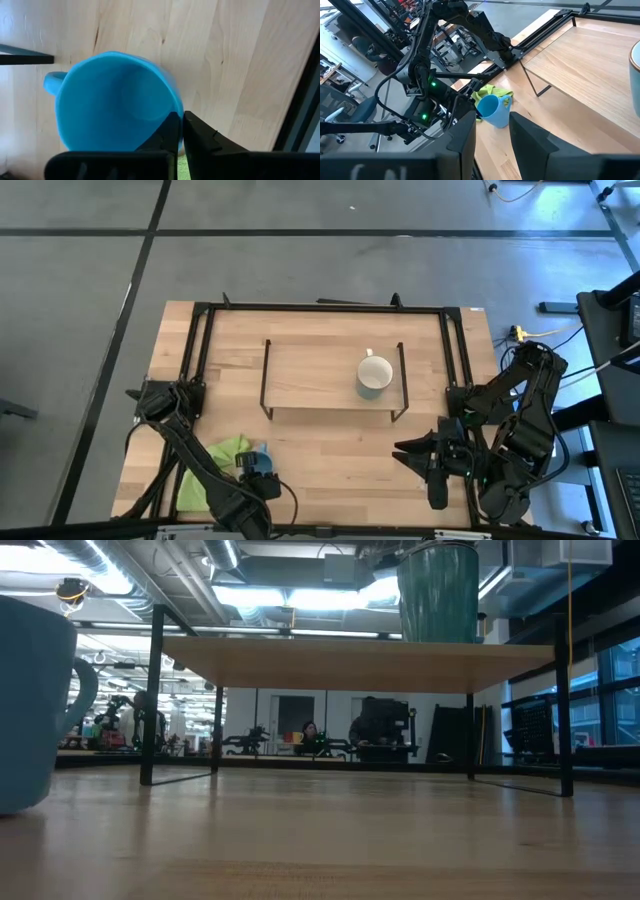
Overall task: Stack small to large cups/mugs on shelf
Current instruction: Put the blue mug on the shelf
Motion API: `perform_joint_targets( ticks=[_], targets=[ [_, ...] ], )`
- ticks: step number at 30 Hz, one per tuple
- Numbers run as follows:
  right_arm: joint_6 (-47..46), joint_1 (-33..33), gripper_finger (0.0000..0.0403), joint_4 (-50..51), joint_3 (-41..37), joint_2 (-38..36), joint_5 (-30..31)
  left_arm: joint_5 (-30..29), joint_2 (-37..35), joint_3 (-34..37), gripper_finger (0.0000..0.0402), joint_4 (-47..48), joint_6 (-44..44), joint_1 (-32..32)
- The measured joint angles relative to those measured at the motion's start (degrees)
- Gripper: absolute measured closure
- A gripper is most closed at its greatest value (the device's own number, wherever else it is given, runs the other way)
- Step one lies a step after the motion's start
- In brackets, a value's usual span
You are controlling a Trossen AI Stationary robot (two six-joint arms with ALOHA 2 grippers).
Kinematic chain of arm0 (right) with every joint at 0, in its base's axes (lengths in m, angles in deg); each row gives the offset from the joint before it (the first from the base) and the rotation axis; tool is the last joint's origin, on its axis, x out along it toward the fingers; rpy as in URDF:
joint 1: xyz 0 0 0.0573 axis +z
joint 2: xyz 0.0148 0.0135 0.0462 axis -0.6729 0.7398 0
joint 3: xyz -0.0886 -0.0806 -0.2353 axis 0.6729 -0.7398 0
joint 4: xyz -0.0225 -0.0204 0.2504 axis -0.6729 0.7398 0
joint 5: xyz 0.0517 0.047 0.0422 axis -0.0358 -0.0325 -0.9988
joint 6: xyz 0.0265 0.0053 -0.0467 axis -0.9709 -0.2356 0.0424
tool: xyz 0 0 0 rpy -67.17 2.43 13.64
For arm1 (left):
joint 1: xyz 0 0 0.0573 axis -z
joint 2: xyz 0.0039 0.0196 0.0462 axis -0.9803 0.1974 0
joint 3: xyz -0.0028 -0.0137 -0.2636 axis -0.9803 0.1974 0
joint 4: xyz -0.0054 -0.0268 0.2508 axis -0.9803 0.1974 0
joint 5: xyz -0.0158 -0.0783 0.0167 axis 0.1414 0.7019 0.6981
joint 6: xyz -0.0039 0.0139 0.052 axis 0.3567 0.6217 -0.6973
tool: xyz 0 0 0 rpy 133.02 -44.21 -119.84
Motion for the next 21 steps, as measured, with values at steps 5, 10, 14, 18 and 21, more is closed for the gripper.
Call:
perform_joint_targets(
  ticks=[5,10,14,18,21],
  targets=[
    [0.1,0.0,0.0283,0.0,0.0,0.0,-0.4,-0.1,0.0,0.0,0.0366,-0.2,0.0,0.7],
    [0.0,0.0,0.0283,0.0,0.0,0.0,-0.9,-0.8,0.0,0.0,0.0346,-0.1,0.0,1.1],
    [0.0,0.0,0.0283,0.0,0.0,0.0,-0.9,-1.1,0.0,0.0,0.0335,0.1,-0.1,1.1],
    [0.0,0.0,0.0283,0.0,0.0,0.0,-0.9,-1.9,0.1,0.0,0.0333,0.1,-1.3,1.1],
    [-0.1,0.0,0.0283,0.0,0.0,0.0,-1.0,-2.1,0.1,0.0,0.0336,0.2,-1.3,1.1]
  ],
)
